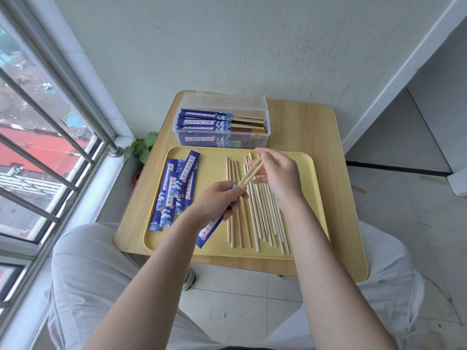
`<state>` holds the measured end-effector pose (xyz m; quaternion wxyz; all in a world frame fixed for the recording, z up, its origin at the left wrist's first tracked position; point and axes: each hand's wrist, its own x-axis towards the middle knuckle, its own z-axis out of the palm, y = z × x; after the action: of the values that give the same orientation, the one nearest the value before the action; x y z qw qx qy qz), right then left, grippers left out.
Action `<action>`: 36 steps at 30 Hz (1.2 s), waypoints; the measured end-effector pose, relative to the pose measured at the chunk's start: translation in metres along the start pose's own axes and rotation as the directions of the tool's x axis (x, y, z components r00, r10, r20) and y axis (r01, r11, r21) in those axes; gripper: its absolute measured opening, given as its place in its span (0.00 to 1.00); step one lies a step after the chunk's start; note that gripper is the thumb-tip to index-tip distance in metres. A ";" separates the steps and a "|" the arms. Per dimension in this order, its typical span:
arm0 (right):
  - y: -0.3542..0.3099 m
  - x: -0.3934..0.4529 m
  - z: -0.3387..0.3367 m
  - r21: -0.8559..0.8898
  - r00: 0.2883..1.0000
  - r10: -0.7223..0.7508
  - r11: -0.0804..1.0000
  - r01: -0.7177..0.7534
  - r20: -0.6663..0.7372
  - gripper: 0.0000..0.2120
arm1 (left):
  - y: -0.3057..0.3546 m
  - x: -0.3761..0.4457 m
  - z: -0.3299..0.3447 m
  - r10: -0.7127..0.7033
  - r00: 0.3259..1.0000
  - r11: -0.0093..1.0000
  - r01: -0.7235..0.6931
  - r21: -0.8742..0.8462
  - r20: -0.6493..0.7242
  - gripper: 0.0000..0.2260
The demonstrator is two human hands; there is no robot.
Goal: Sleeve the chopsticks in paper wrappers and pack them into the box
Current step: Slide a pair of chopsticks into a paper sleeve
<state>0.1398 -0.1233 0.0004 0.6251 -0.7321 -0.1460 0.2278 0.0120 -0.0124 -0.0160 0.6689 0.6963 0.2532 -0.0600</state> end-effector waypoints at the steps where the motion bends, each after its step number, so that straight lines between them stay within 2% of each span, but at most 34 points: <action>1: 0.001 0.001 0.002 0.002 1.000 0.008 1.000 -0.008 0.023 0.12 | -0.001 0.000 -0.001 0.000 1.000 1.000 0.000 -0.007 -0.009 0.17; 4: -0.001 0.007 0.002 -0.006 0.996 0.039 0.999 -0.039 0.079 0.13 | -0.002 0.003 -0.005 -0.006 1.000 0.999 0.006 -0.043 -0.010 0.15; 7: -0.009 0.015 0.001 0.013 0.994 0.064 0.998 -0.066 0.089 0.12 | 0.006 0.009 -0.012 0.003 0.996 1.000 -0.005 -0.022 -0.087 0.10; 9: -0.016 0.025 0.003 0.058 0.996 0.070 0.996 -0.073 0.049 0.10 | 0.018 0.017 -0.018 0.047 0.984 0.997 -0.037 0.060 -0.174 0.09; 11: -0.022 0.038 0.004 0.128 0.997 0.074 0.989 -0.072 -0.011 0.08 | 0.032 0.029 -0.026 0.162 0.947 0.967 -0.096 0.237 -0.279 0.11; 13: -0.030 0.055 0.007 0.226 0.993 0.078 0.973 -0.056 -0.091 0.07 | 0.047 0.045 -0.036 0.326 0.880 0.872 -0.139 0.470 -0.345 0.13; 15: -0.035 0.074 0.010 0.337 0.973 0.110 0.941 -0.035 -0.205 0.06 | 0.058 0.062 -0.049 0.471 0.800 0.730 -0.117 0.673 -0.372 0.20; 17: -0.039 0.094 0.011 0.431 0.932 0.164 0.902 -0.009 -0.323 0.06 | 0.063 0.075 -0.059 0.567 0.726 0.633 -0.083 0.770 -0.388 0.24; 18: -0.040 0.105 0.013 0.460 0.913 0.184 0.888 0.005 -0.365 0.06 | 0.063 0.082 -0.064 0.578 0.715 0.607 -0.054 0.793 -0.393 0.25; 22: -0.039 0.131 0.031 0.441 0.880 0.219 0.897 -0.012 -0.422 0.07 | 0.051 0.101 -0.071 0.432 0.818 0.521 0.118 0.845 -0.380 0.33; 24: -0.036 0.138 0.045 0.378 0.901 0.217 0.924 -0.066 -0.374 0.08 | 0.045 0.107 -0.073 0.376 0.848 0.487 0.162 0.858 -0.373 0.35; 26: -0.032 0.143 0.051 0.241 0.933 0.194 0.963 -0.122 -0.302 0.07 | 0.039 0.112 -0.075 0.348 0.860 0.465 0.187 0.866 -0.372 0.37; 29: -0.030 0.149 0.042 -0.143 0.956 0.038 0.986 -0.082 -0.290 0.10 | 0.033 0.117 -0.078 0.352 0.862 0.457 0.183 0.870 -0.366 0.37; 31: -0.030 0.151 0.033 -0.412 0.946 -0.137 0.911 0.005 -0.292 0.13 | 0.029 0.121 -0.078 0.340 0.868 0.432 0.197 0.880 -0.361 0.37; 33: -0.030 0.149 0.026 -0.618 0.928 -0.275 0.784 0.064 -0.253 0.14 | 0.025 0.123 -0.078 0.332 0.874 0.388 0.216 0.896 -0.355 0.38; 36: -0.029 0.142 0.029 -0.793 0.910 -0.412 0.570 0.214 -0.051 0.13 | 0.029 0.126 -0.080 0.337 0.885 0.374 0.187 0.908 -0.321 0.37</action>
<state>0.2483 -0.0227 0.0035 0.2932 -0.9111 -0.2837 -0.0587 0.1128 0.0997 -0.0349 0.0871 0.9524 0.2922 0.0064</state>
